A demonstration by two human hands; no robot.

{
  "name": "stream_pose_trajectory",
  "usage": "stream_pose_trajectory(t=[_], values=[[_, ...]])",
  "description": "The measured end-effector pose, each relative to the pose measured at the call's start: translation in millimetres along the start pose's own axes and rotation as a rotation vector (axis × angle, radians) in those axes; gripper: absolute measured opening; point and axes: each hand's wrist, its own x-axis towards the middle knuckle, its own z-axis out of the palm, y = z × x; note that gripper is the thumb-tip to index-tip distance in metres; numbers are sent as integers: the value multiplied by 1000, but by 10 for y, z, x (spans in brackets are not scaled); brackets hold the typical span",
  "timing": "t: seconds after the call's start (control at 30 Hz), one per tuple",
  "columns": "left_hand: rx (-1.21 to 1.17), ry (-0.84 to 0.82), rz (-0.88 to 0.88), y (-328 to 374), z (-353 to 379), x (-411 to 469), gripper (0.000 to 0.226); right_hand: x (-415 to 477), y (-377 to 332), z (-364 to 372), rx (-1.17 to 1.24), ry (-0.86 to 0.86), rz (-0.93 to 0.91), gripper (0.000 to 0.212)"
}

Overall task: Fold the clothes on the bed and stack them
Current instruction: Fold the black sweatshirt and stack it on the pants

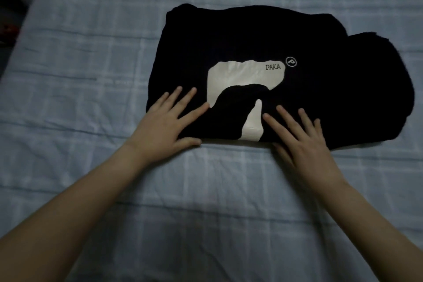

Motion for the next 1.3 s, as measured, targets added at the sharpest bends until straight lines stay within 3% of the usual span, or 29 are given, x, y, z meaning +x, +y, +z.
stream_pose_trajectory(t=[0.2, 0.3, 0.37, 0.5, 0.6, 0.73, 0.83, 0.9, 0.97, 1.1, 1.17, 1.3], values=[[-72, -8, -64, 99, 13, 21, 67, 51, 5, -215, 16, 7, 18, 59], [-178, 11, -175, 237, -130, 79, 70, 120, 297, -455, 95, 147, 39, 57], [-256, 92, -255, 491, -302, 198, 69, 211, 620, -625, 11, 249, 66, 54], [-184, 227, -97, 1355, -520, 922, 71, 370, 1141, -701, -191, 71, 92, 60], [-94, 152, -48, 1792, -425, 1476, 75, 213, 1473, -511, -87, -79, 206, 66], [-66, 80, -96, 1810, -175, 1571, 72, 106, 1576, -435, 54, -108, 243, 67], [-105, 79, -80, 1795, -265, 1527, 71, 113, 1360, -537, -26, -45, 303, 61], [-139, 133, -98, 1771, -320, 1430, 70, 109, 1165, -589, -89, 83, 261, 62], [-139, 196, -103, 1669, -330, 1251, 72, 123, 966, -566, -77, 170, 92, 67], [-27, 155, -88, 1285, -191, 808, 89, 233, 766, -318, -69, 4, -203, 84], [-49, 96, -107, 1139, -68, 705, 91, 262, 816, -176, -108, -68, -221, 86], [-136, 83, -118, 1044, 55, 654, 87, 255, 857, -57, -104, -35, -191, 79]])
